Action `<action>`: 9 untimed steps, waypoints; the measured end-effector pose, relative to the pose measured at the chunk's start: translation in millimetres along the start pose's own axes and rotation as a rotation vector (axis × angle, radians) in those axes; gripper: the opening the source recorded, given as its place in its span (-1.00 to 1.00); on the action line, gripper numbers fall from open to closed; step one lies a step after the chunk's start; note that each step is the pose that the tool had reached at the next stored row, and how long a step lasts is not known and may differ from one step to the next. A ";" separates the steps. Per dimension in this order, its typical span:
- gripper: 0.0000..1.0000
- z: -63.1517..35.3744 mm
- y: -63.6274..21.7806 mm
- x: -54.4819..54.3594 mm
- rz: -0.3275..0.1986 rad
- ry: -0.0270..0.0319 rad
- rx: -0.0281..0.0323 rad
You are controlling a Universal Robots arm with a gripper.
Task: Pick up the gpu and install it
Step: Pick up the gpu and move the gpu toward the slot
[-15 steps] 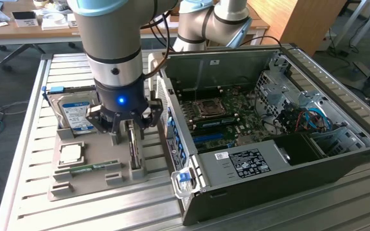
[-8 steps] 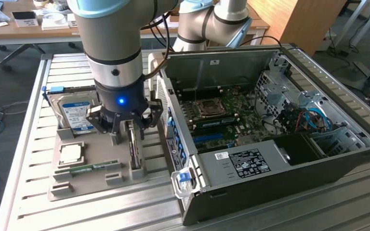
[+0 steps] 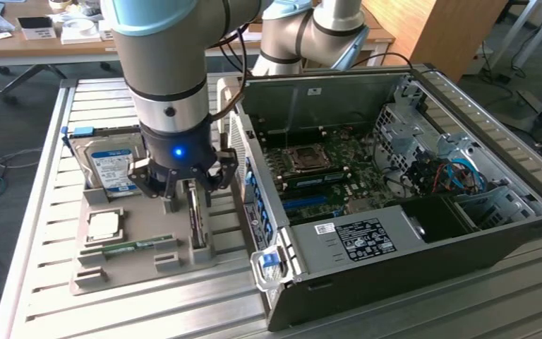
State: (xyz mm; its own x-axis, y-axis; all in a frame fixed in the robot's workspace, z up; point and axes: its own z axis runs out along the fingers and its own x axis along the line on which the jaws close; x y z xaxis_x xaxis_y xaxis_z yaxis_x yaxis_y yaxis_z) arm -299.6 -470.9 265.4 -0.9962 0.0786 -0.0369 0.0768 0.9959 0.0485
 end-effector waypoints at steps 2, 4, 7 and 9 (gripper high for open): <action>0.06 2.8 0.4 0.1 0.000 -0.0001 -0.0001; 0.06 5.6 0.7 0.3 0.000 0.0000 0.0000; 0.06 9.5 1.4 0.5 0.000 0.0000 -0.0001; 0.06 11.6 1.6 0.6 0.001 0.0000 -0.0001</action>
State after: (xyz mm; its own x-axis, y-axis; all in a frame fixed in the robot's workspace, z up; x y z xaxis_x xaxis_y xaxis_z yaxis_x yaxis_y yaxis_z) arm -299.6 -468.7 253.9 -0.9961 0.0799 -0.0369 0.0781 0.9958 0.0486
